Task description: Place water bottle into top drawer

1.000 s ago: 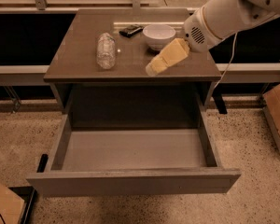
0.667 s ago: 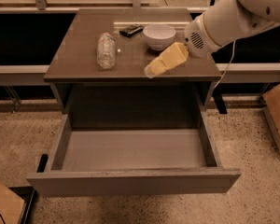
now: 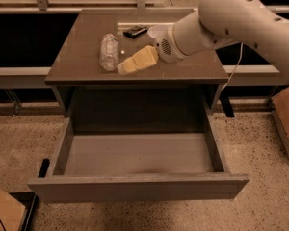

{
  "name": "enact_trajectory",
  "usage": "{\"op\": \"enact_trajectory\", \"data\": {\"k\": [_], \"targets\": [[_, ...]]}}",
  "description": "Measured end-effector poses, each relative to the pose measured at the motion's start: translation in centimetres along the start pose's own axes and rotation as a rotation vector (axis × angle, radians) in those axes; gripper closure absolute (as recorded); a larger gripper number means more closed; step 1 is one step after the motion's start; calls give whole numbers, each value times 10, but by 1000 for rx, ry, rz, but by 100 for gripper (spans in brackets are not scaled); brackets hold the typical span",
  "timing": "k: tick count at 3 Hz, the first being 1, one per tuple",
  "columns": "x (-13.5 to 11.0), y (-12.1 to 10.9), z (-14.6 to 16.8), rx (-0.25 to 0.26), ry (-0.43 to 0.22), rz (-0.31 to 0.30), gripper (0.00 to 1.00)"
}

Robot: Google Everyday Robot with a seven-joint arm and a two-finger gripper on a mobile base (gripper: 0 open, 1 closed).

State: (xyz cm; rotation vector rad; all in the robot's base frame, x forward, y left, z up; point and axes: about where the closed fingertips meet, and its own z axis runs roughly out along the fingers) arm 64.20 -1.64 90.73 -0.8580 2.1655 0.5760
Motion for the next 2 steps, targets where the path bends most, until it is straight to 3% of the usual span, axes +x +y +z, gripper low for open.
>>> {"op": "enact_trajectory", "data": {"k": [1, 2], "targets": [[-22, 0, 50, 2, -44, 15, 0], [-53, -16, 113, 26, -68, 7, 0]]}}
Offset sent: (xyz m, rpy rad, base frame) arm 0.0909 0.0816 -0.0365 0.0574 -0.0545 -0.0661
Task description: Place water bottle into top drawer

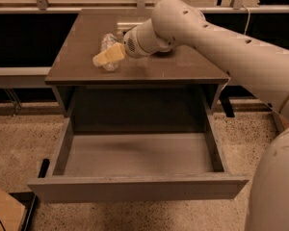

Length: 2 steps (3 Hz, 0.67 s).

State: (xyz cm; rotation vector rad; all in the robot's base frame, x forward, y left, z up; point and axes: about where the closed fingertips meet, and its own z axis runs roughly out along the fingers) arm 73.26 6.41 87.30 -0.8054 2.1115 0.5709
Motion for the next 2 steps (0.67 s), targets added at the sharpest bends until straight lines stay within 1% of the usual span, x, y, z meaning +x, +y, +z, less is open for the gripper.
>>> {"op": "enact_trajectory", "data": {"k": [1, 2], "targets": [[0, 0, 0, 0, 0, 0, 0], [-9, 2, 14, 5, -52, 24, 0]]}}
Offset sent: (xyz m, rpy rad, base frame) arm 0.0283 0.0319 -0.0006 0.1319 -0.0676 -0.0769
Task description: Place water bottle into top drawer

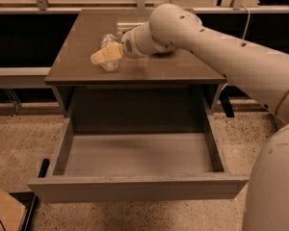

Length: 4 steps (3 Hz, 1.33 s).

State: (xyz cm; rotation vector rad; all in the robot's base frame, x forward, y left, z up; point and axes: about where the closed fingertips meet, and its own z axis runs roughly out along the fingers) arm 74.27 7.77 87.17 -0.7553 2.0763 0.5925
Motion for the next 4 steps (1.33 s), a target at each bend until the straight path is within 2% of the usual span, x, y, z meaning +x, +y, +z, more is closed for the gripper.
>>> {"op": "enact_trajectory", "data": {"k": [1, 2, 3, 4], "targets": [[-24, 0, 44, -11, -77, -1, 0], [-34, 1, 72, -21, -99, -2, 0], [-33, 4, 88, -25, -83, -3, 18], [-29, 4, 87, -6, -69, 3, 42]]}}
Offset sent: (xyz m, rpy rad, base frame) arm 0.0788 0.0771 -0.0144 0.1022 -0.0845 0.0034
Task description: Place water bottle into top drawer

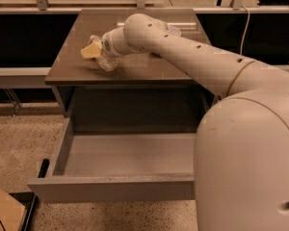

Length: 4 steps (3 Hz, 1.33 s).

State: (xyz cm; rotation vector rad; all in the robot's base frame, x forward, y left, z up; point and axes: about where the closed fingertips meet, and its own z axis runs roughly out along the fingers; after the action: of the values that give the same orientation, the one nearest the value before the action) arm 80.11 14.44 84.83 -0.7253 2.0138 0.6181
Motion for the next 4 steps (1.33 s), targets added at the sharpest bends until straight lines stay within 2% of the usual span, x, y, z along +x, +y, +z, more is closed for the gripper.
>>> {"op": "enact_trajectory", "data": {"k": [1, 2, 3, 4], "targets": [[2, 2, -7, 14, 11, -6, 72], [3, 6, -11, 8, 25, -24, 96], [5, 11, -41, -72, 47, -57, 100], [7, 14, -89, -98, 77, -154, 100]]}}
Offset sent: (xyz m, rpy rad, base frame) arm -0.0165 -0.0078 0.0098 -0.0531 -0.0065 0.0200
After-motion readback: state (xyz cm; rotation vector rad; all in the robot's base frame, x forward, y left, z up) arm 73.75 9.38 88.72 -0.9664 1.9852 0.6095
